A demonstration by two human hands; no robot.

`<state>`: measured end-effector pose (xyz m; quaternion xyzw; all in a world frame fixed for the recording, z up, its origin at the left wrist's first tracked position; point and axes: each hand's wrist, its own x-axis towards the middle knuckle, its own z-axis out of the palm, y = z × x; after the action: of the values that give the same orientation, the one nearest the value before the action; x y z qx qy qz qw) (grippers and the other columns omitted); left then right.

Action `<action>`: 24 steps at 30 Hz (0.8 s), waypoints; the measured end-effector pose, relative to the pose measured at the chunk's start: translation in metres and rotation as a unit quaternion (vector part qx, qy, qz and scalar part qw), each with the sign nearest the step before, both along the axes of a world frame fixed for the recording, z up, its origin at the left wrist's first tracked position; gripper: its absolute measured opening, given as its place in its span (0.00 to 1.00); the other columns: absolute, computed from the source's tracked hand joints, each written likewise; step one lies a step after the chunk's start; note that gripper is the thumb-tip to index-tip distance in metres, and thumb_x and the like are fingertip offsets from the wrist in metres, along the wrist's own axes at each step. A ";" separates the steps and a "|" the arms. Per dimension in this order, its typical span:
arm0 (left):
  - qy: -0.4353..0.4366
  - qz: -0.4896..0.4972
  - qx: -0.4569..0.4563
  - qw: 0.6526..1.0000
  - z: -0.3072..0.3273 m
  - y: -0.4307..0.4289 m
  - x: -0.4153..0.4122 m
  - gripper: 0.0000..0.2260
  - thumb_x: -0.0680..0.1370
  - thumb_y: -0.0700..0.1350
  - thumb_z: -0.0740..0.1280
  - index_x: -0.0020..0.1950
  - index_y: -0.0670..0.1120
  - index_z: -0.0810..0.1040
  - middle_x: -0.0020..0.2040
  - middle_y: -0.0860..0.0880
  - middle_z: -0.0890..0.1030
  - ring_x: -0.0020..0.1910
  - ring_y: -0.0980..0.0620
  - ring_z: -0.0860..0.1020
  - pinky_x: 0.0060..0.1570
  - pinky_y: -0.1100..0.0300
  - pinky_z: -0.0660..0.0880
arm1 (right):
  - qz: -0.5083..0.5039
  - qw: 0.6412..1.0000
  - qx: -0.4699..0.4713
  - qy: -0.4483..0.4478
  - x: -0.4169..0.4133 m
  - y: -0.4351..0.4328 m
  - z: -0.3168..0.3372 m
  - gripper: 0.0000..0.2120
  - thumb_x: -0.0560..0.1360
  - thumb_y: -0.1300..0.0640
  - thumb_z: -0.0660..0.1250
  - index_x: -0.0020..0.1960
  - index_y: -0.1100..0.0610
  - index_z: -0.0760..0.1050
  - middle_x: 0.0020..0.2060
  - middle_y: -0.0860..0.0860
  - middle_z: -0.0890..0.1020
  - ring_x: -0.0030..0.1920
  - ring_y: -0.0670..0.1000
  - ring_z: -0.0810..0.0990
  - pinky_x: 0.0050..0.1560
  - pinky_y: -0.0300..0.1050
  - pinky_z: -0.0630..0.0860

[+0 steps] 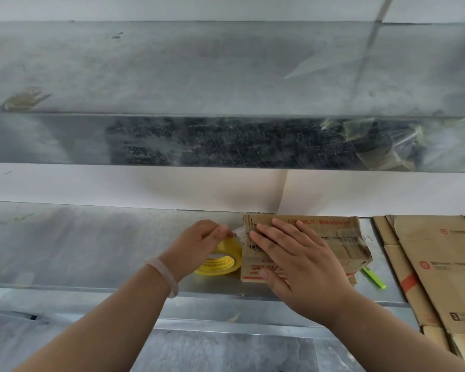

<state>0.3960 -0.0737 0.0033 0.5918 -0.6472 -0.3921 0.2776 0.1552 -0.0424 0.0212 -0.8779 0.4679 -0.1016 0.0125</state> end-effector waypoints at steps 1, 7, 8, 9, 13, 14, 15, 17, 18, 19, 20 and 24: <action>0.007 0.020 0.021 1.000 0.002 -0.002 -0.004 0.10 0.79 0.55 0.61 0.44 0.58 0.81 0.45 0.53 0.81 0.45 0.60 0.77 0.45 0.65 0.71 | 0.000 1.000 0.000 0.000 0.000 0.000 0.000 0.28 0.78 0.39 0.55 0.76 0.45 0.63 0.73 0.42 0.68 0.75 0.47 0.63 0.74 0.53 0.58; -0.152 -0.002 -0.007 0.988 -0.003 -0.010 -0.016 0.15 0.76 0.64 0.59 0.47 0.57 0.80 0.42 0.57 0.78 0.42 0.58 0.76 0.41 0.63 0.70 | 0.000 1.000 -0.013 -0.006 0.001 0.000 -0.001 0.28 0.77 0.39 0.57 0.75 0.45 0.65 0.73 0.42 0.69 0.75 0.47 0.64 0.73 0.55 0.61; -0.185 -0.007 -0.030 0.982 -0.005 -0.008 -0.016 0.19 0.77 0.66 0.55 0.50 0.57 0.80 0.44 0.57 0.76 0.44 0.57 0.76 0.42 0.61 0.71 | 0.000 1.000 -0.018 -0.007 0.002 0.000 -0.001 0.28 0.77 0.39 0.58 0.75 0.46 0.65 0.73 0.42 0.69 0.74 0.47 0.64 0.73 0.55 0.61; -0.209 -0.008 -0.050 0.977 -0.007 -0.005 -0.017 0.23 0.76 0.68 0.51 0.52 0.56 0.79 0.45 0.56 0.75 0.44 0.55 0.75 0.43 0.60 0.71 | 0.001 1.000 -0.022 -0.007 0.002 0.000 -0.001 0.28 0.77 0.39 0.58 0.75 0.46 0.65 0.72 0.42 0.70 0.74 0.48 0.65 0.72 0.55 0.61; -0.228 0.009 -0.115 0.967 -0.014 0.000 -0.020 0.26 0.74 0.66 0.44 0.53 0.54 0.76 0.45 0.56 0.74 0.42 0.54 0.75 0.42 0.59 0.72 | 0.003 1.000 -0.031 -0.005 0.003 0.001 -0.001 0.28 0.76 0.39 0.59 0.74 0.46 0.66 0.72 0.43 0.70 0.74 0.48 0.66 0.72 0.55 0.60; -0.225 0.014 -0.118 0.967 -0.014 -0.001 -0.020 0.24 0.75 0.64 0.46 0.53 0.54 0.75 0.45 0.56 0.74 0.42 0.54 0.75 0.42 0.59 0.71 | 0.002 1.000 -0.031 -0.004 0.003 0.001 -0.001 0.28 0.76 0.39 0.59 0.74 0.46 0.66 0.72 0.43 0.70 0.74 0.48 0.66 0.72 0.55 0.60; -0.224 0.015 -0.116 0.968 -0.014 -0.002 -0.021 0.20 0.77 0.62 0.48 0.54 0.54 0.75 0.45 0.56 0.74 0.43 0.54 0.75 0.43 0.59 0.71 | 0.001 1.000 -0.030 -0.003 0.003 0.002 -0.001 0.28 0.76 0.39 0.59 0.74 0.46 0.66 0.72 0.43 0.70 0.74 0.48 0.66 0.72 0.55 0.60; -0.235 0.002 -0.117 0.965 -0.014 -0.003 -0.022 0.15 0.79 0.59 0.52 0.55 0.55 0.74 0.47 0.56 0.74 0.45 0.54 0.75 0.46 0.59 0.72 | 0.001 1.000 -0.029 -0.003 0.003 0.001 0.000 0.28 0.76 0.38 0.58 0.74 0.46 0.66 0.72 0.43 0.70 0.74 0.48 0.66 0.72 0.55 0.61; -0.245 -0.005 -0.123 0.962 -0.013 -0.003 -0.022 0.14 0.80 0.58 0.53 0.56 0.55 0.74 0.49 0.56 0.75 0.46 0.55 0.75 0.47 0.58 0.73 | 0.001 1.000 -0.028 -0.002 0.003 0.001 0.000 0.28 0.76 0.38 0.58 0.75 0.46 0.66 0.72 0.43 0.70 0.74 0.48 0.65 0.72 0.55 0.61; -0.255 -0.009 -0.128 0.958 -0.011 -0.004 -0.022 0.14 0.80 0.58 0.53 0.57 0.55 0.73 0.50 0.56 0.75 0.46 0.55 0.75 0.48 0.58 0.74 | 0.002 1.000 -0.027 0.000 0.003 0.000 0.000 0.29 0.76 0.38 0.58 0.75 0.46 0.66 0.72 0.43 0.70 0.74 0.48 0.65 0.72 0.55 0.61; -0.260 -0.010 -0.130 0.957 -0.010 -0.004 -0.022 0.14 0.79 0.59 0.53 0.57 0.55 0.73 0.51 0.56 0.75 0.47 0.55 0.75 0.49 0.57 0.74 | 0.002 1.000 -0.024 0.003 0.003 0.000 0.000 0.29 0.77 0.38 0.58 0.75 0.46 0.65 0.72 0.43 0.70 0.74 0.48 0.65 0.72 0.55 0.61; -0.176 -0.003 -0.071 0.982 -0.006 -0.001 -0.014 0.09 0.80 0.57 0.58 0.55 0.56 0.73 0.50 0.56 0.75 0.44 0.58 0.75 0.45 0.62 0.72 | 0.002 1.000 -0.013 0.008 0.001 0.000 0.001 0.29 0.77 0.38 0.57 0.76 0.45 0.64 0.73 0.42 0.69 0.75 0.47 0.64 0.73 0.55 0.60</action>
<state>0.3825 -0.0746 -0.0026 0.6287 -0.7138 -0.2357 0.1992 0.1566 -0.0424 0.0220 -0.8797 0.4649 -0.1005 -0.0024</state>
